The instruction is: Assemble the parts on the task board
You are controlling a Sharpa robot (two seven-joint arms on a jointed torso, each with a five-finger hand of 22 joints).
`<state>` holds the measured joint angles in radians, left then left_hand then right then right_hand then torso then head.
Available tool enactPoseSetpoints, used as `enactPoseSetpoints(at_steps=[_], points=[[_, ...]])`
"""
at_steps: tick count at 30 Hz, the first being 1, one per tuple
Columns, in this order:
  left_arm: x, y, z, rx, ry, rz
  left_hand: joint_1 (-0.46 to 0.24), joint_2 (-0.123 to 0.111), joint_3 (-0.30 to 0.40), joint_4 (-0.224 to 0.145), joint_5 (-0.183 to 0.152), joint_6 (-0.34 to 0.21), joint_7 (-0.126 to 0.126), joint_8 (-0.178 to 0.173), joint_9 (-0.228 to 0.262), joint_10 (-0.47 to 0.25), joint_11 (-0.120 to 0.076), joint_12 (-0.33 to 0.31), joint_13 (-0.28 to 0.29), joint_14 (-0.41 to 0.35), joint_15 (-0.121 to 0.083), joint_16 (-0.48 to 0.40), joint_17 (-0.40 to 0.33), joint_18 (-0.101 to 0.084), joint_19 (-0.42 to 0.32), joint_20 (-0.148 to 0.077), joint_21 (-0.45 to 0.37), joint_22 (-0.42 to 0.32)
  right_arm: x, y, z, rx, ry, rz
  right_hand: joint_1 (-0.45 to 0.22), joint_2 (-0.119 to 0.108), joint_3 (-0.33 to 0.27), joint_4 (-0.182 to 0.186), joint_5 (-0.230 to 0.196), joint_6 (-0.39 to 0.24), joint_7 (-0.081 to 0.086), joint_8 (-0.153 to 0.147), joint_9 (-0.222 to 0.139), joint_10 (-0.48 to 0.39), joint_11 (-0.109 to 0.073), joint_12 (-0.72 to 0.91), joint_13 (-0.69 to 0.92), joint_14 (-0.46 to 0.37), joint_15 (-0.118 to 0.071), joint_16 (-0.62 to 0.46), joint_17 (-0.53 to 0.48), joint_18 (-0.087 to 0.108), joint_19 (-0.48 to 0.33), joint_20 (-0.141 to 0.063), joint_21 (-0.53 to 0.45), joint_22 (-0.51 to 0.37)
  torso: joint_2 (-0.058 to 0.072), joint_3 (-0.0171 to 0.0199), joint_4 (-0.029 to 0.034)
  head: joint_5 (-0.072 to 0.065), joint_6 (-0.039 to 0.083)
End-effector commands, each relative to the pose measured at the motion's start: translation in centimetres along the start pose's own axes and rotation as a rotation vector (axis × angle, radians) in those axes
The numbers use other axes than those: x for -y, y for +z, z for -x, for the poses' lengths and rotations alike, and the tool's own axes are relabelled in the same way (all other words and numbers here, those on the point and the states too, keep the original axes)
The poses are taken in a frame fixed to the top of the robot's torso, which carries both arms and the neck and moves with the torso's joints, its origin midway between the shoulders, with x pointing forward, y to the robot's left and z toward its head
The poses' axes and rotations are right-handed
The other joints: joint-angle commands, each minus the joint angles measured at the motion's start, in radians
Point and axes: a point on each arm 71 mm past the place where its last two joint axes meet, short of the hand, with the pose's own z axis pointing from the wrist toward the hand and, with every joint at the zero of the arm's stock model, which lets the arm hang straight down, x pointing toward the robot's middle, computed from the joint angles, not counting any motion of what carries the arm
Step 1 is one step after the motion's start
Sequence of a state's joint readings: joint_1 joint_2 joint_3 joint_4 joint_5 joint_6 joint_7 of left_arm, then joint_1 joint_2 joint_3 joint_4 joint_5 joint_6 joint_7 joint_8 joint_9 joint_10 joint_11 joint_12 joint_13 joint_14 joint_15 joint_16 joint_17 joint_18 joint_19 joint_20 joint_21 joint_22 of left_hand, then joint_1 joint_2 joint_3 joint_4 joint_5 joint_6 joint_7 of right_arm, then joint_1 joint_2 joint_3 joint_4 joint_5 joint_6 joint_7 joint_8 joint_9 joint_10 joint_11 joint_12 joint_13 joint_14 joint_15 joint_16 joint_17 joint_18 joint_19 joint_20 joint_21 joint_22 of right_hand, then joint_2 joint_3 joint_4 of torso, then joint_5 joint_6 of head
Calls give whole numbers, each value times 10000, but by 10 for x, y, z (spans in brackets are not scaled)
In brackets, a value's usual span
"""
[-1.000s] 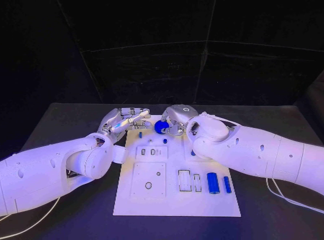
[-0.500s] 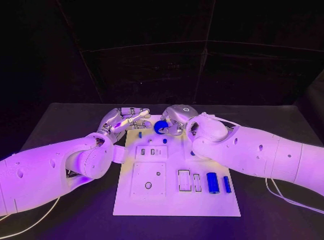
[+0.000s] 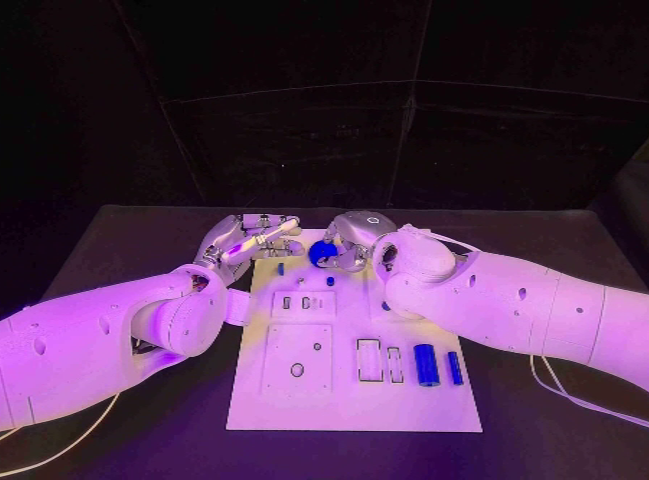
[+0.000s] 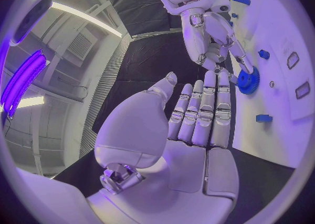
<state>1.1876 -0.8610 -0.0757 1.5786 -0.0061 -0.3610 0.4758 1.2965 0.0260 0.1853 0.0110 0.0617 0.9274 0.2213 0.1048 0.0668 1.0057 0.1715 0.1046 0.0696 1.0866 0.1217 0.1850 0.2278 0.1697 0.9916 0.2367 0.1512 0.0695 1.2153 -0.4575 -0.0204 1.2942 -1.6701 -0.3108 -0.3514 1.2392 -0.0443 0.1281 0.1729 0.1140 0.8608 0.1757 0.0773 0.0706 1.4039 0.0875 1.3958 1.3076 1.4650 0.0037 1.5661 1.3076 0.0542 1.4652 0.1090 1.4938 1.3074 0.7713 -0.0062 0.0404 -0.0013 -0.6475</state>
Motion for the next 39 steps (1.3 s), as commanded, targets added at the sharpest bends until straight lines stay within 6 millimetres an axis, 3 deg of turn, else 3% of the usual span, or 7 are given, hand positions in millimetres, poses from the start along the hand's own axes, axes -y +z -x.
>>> enactPoseSetpoints(at_steps=[1, 6, 10, 15, 24, 28, 39], points=[[2, 0, -1, -120, -63, -64, 33, 13, -3, -52, 9, 9, 36, -29, -6, 31, 32, -62, -4, -15, 44, -50, 14, 135, 86, 0, -39, -14, 0, 0, -3, -513, 126, -53, -236, 100, -84, 251, 112, 54, -49, 65, 12, -8, -12, -1, 545, 1058, 71, 47, 2632, -153, 178, 71, 32, 760, 3, 0, -3, -6, 2], [2, 0, -1, -122, -63, -63, 39, 14, 1, -70, 8, 10, 39, -38, -6, 34, 33, -71, -4, -18, 44, -59, 30, 135, 92, 0, -53, -15, 2, 1, -5, -739, 324, -211, -621, 244, -418, 702, 480, -190, -30, -58, -32, 3, 3, 11, 577, 1058, 83, 47, 2632, -157, 184, 74, 39, 776, 6, 0, -3, -8, -3], [2, 0, -1, -121, -61, -65, 46, 16, 5, -83, 9, 10, 40, -43, -6, 35, 34, -77, -3, -19, 44, -65, 39, 135, 95, 0, -62, -15, 4, 1, -5, -836, 385, -349, -669, 355, -769, 939, 798, -2288, -40, -276, -188, 19, -2, 31, 619, 1058, 80, 47, 2632, -161, 193, 83, 49, 800, 4, -5, 5, -13, -12], [2, 0, -1, -112, -57, -64, 46, 16, 5, -83, 9, 10, 40, -43, -6, 35, 34, -77, -3, -19, 44, -65, 39, 135, 95, 0, -62, -15, 5, 1, -5, -760, 454, -380, -575, 413, -868, 957, 855, -2685, -48, -295, -200, 36, -14, 47, 647, 1058, 72, 47, 2632, -160, 192, 74, 49, 799, 6, 2, 0, 2, -24], [2, 1, -1, -105, -53, -58, 63, 22, 16, -102, 11, 11, 39, -48, -5, 35, 33, -84, -3, -24, 44, -73, 48, 134, 97, -1, -72, -16, 5, -3, 1, -108, 722, -146, -158, 539, -964, 797, 1046, -2335, -42, -225, -139, 122, -9, 125, 751, 1058, 73, 47, 2632, -164, 202, 69, 58, 820, 1, 8, -4, 0, -31], [2, 0, 0, -94, -47, -61, 63, 22, 16, -102, 11, 11, 39, -48, -5, 35, 33, -84, -3, -24, 44, -73, 48, 134, 97, -1, -72, -16, 12, -11, 10, 779, 1143, 49, 91, 580, -1005, 669, 1541, -1052, -45, -3, 4, 193, -13, 184, 827, 1058, 71, 47, 2632, -170, 219, 69, 72, 850, -4, 4, -2, -3, -34], [2, -1, 5, 11, 0, -67, 78, 27, 26, -118, 13, 11, 38, -51, -5, 36, 32, -88, -3, -27, 44, -78, 54, 134, 99, -1, -78, -16, 72, -60, 31, 1678, 4325, 214, 1168, 445, -928, -91, 1809, 275, -59, 425, 103, -90, -42, -131, 549, 992, 40, -75, 2369, -107, 49, 44, -76, 537, -44, 54, -170, 36, 57]])
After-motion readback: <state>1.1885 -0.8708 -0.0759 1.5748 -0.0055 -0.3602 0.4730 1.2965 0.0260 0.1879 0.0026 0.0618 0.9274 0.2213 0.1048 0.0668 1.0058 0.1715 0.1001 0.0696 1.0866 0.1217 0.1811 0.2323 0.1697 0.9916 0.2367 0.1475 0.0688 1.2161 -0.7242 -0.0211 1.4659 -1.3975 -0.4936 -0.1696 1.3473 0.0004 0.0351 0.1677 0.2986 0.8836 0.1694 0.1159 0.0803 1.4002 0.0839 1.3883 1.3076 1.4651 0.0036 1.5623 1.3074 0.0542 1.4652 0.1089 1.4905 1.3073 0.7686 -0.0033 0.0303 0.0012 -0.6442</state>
